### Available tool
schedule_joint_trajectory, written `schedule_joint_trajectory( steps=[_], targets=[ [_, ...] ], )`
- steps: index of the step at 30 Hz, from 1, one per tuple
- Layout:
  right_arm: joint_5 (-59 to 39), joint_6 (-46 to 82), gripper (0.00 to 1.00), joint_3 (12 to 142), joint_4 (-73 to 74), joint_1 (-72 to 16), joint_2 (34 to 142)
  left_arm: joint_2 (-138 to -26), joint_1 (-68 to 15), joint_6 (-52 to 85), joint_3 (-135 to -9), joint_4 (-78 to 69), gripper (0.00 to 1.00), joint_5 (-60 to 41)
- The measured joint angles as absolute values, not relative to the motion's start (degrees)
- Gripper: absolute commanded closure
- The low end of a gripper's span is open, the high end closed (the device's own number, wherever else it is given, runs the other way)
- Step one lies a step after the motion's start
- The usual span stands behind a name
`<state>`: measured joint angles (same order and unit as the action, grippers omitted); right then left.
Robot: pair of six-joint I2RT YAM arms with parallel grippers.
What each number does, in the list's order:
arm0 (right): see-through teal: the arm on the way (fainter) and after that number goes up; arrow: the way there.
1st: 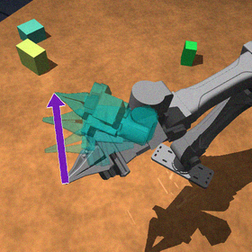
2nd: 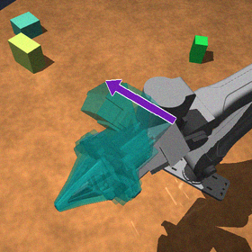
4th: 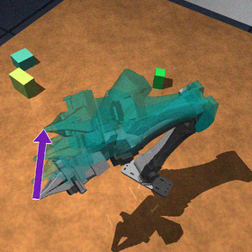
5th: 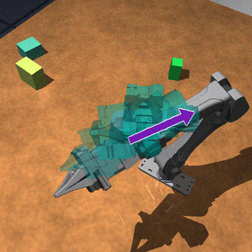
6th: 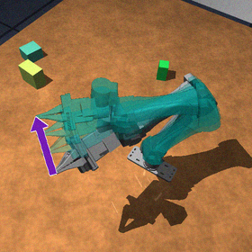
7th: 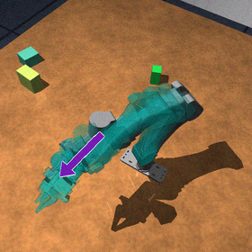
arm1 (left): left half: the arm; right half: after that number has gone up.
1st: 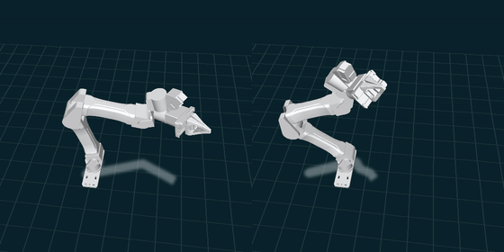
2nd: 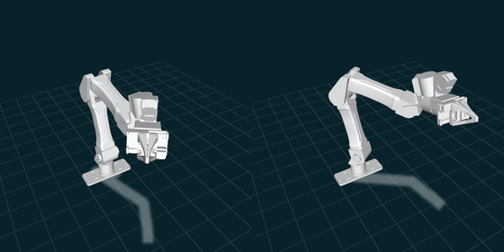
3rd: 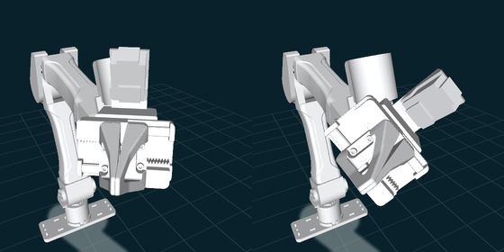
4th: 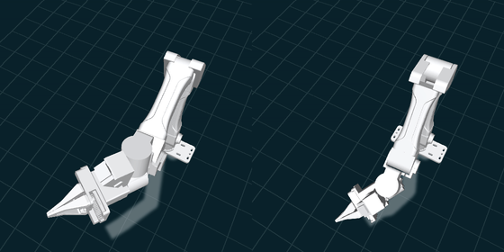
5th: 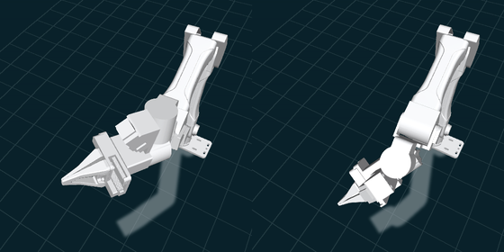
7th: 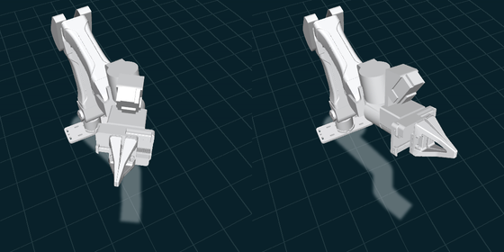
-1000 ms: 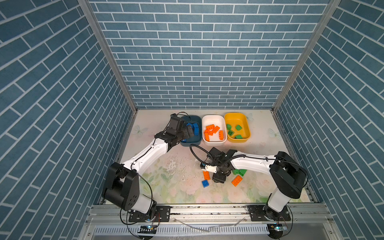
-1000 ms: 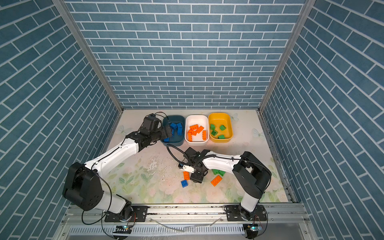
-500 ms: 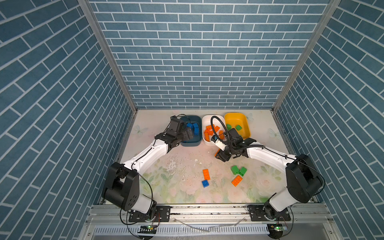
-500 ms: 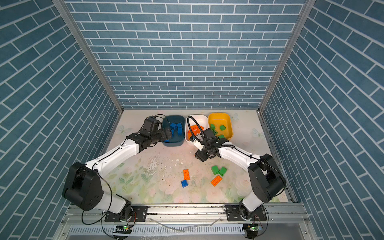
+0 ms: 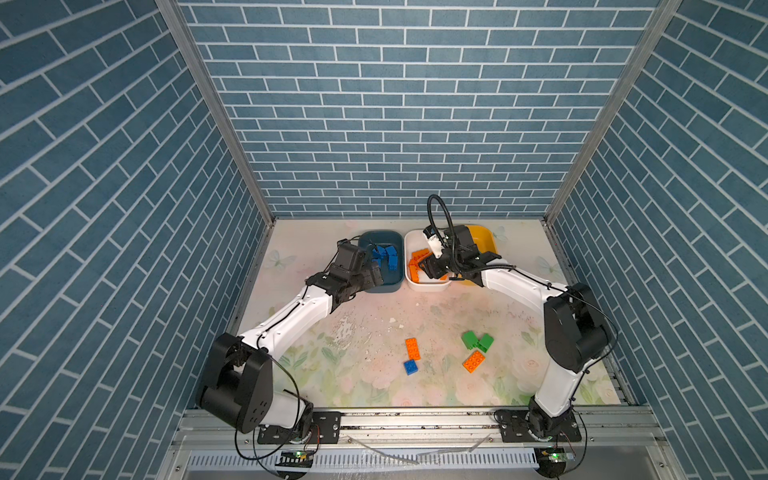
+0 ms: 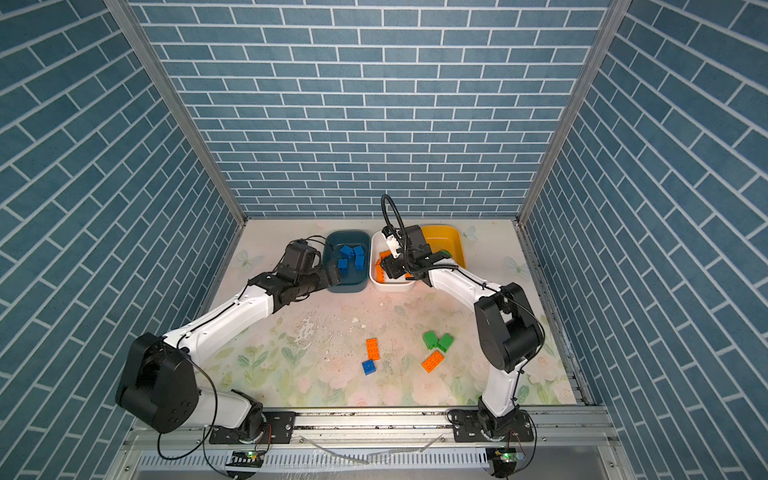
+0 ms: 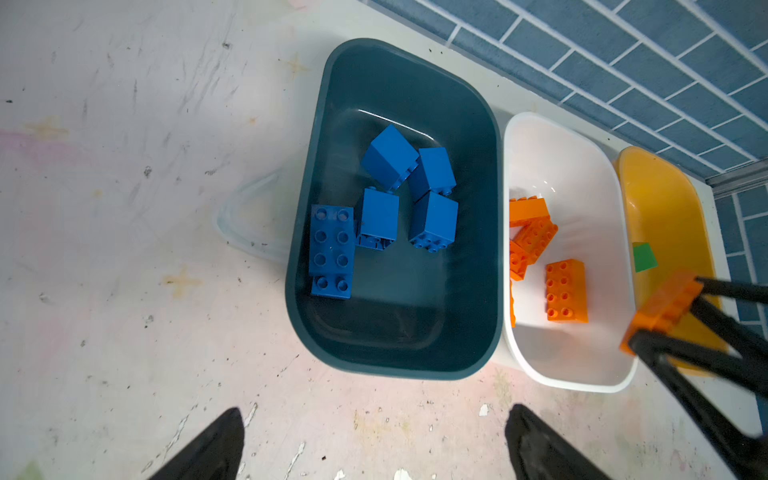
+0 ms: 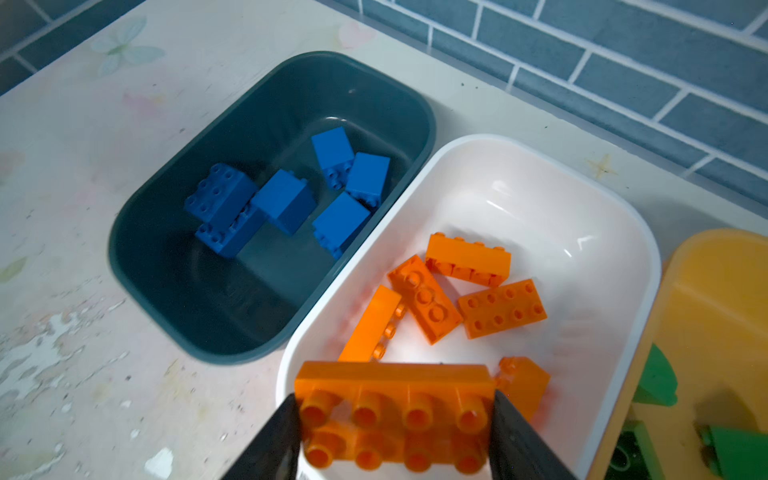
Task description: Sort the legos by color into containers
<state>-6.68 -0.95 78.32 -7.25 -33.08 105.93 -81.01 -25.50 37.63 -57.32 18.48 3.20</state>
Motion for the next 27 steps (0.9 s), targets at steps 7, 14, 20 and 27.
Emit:
schedule_joint_trajectory(
  steps=[7, 14, 20, 27],
  targets=[
    [-2.4, 2.3, 0.28, 88.9, -8.4, -32.7, 114.8, -76.7, -30.6, 38.1, -54.3, 24.1, 0.01, 5.7],
    [-0.8, 4.7, 0.01, 91.0, -8.9, -32.7, 116.2, -75.6, -39.9, 38.3, -52.5, 30.2, 0.01, 7.9],
    [0.7, 7.0, 0.01, 80.8, -5.2, -32.7, 108.1, -77.3, -47.8, 37.6, -52.1, 33.0, 0.01, 6.9],
    [5.3, 11.8, 0.01, 63.8, 3.6, -32.7, 91.5, -83.0, -56.8, 36.0, -52.6, 34.6, 0.01, 1.6]
  ],
)
